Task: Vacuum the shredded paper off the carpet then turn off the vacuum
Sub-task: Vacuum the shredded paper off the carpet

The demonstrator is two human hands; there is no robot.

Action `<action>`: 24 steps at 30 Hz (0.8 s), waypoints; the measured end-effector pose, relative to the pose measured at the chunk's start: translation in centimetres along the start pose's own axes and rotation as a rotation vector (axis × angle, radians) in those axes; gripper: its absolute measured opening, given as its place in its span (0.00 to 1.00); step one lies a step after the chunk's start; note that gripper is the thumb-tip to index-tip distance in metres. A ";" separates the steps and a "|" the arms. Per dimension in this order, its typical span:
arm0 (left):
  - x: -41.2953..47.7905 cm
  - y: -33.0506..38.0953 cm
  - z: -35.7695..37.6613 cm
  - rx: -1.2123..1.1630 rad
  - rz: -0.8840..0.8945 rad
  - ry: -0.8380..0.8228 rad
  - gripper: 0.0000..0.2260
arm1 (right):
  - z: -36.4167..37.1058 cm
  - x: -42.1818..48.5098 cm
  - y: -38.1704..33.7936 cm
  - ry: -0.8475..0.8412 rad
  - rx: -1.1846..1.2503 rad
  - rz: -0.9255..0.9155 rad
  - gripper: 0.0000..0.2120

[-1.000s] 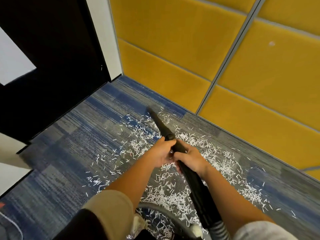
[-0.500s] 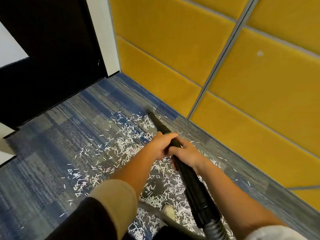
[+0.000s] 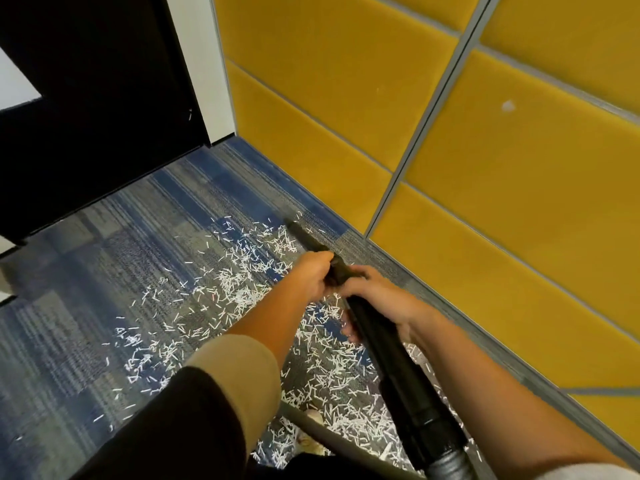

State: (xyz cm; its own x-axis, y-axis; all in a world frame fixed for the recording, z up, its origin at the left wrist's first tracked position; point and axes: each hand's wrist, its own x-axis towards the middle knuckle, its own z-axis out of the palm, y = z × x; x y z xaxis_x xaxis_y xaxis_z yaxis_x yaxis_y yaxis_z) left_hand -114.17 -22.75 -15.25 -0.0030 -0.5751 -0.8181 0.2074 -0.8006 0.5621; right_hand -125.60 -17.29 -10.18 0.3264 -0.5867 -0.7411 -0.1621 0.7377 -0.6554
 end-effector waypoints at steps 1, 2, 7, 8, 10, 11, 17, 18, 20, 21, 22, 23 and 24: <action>0.1 0.1 0.4 0.012 0.000 0.004 0.14 | -0.4 0.1 -0.2 -0.007 0.022 0.003 0.21; 0.2 0.0 0.7 0.019 0.002 0.001 0.14 | -0.7 0.3 -0.2 -0.009 0.037 0.001 0.20; 0.3 -0.8 1.6 0.110 0.017 0.001 0.13 | -1.0 1.0 1.3 0.045 0.061 0.011 0.22; 0.4 -0.8 1.6 0.117 0.017 -0.001 0.14 | -1.0 1.1 1.4 0.055 0.073 0.006 0.22; 0.5 -0.6 1.6 0.130 0.020 -0.006 0.14 | -0.9 1.2 1.5 0.065 0.093 -0.007 0.21; 0.4 -0.5 1.5 0.137 0.024 -0.012 0.13 | -0.9 1.2 1.5 0.068 0.100 -0.012 0.21; 0.1 -0.1 1.4 0.138 0.008 -0.075 0.07 | -0.5 1.1 1.5 0.084 0.119 -0.042 0.20; 0.2 0.0 1.3 0.135 0.009 -0.078 0.06 | -0.4 1.2 1.5 0.089 0.114 -0.043 0.20; 0.4 -0.1 1.1 0.133 0.012 -0.082 0.06 | -0.3 1.3 1.5 0.089 0.105 -0.038 0.19; 0.5 -0.2 1.0 0.136 0.012 -0.082 0.06 | -0.2 1.3 1.6 0.085 0.106 -0.034 0.18; 0.6 -0.3 0.8 0.136 0.011 -0.082 0.06 | -0.1 1.3 1.7 0.081 0.107 -0.029 0.18; 0.7 -0.4 0.6 0.131 0.010 -0.083 0.06 | 0.0 1.4 1.8 0.077 0.105 -0.027 0.18; 0.8 -0.6 0.5 0.123 0.009 -0.084 0.06 | 0.1 1.4 1.9 0.072 0.100 -0.030 0.17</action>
State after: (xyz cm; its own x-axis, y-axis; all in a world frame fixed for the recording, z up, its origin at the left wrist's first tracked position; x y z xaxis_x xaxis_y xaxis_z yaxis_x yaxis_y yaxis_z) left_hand -114.79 -22.86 -16.18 -0.0848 -0.5903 -0.8027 0.0868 -0.8069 0.5842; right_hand -125.40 -16.69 -12.42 0.2614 -0.6288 -0.7323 -0.0585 0.7470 -0.6622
